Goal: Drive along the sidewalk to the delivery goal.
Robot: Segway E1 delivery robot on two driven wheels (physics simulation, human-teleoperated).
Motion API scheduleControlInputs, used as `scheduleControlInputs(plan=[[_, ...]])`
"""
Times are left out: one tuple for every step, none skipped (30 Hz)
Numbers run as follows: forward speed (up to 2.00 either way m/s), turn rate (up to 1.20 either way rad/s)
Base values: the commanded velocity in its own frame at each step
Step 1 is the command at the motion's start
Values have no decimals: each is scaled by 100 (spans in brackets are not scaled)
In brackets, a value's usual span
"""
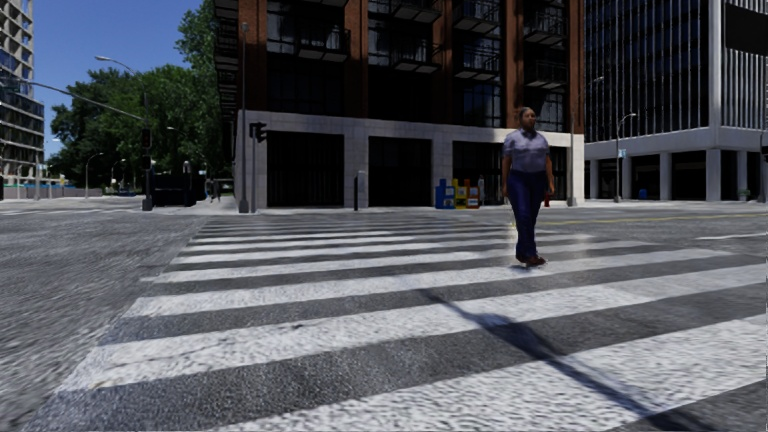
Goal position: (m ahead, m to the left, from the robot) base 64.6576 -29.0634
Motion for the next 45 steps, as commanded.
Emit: scheduleControlInputs(plan=[[200,0],[200,0],[200,0],[200,0],[200,0],[200,0],[200,0],[194,0],[179,0],[163,0],[158,0],[158,0],[152,0],[141,0],[137,0],[136,0],[136,0],[136,0],[136,0],[136,0],[136,0],[136,0],[136,0],[136,0],[136,0],[136,0],[136,0],[136,0],[136,0],[136,0],[136,0],[136,0],[136,0],[136,0],[136,0],[136,0],[136,0],[136,0],[136,0],[136,0],[136,0],[136,0],[136,0],[136,0],[137,0]])
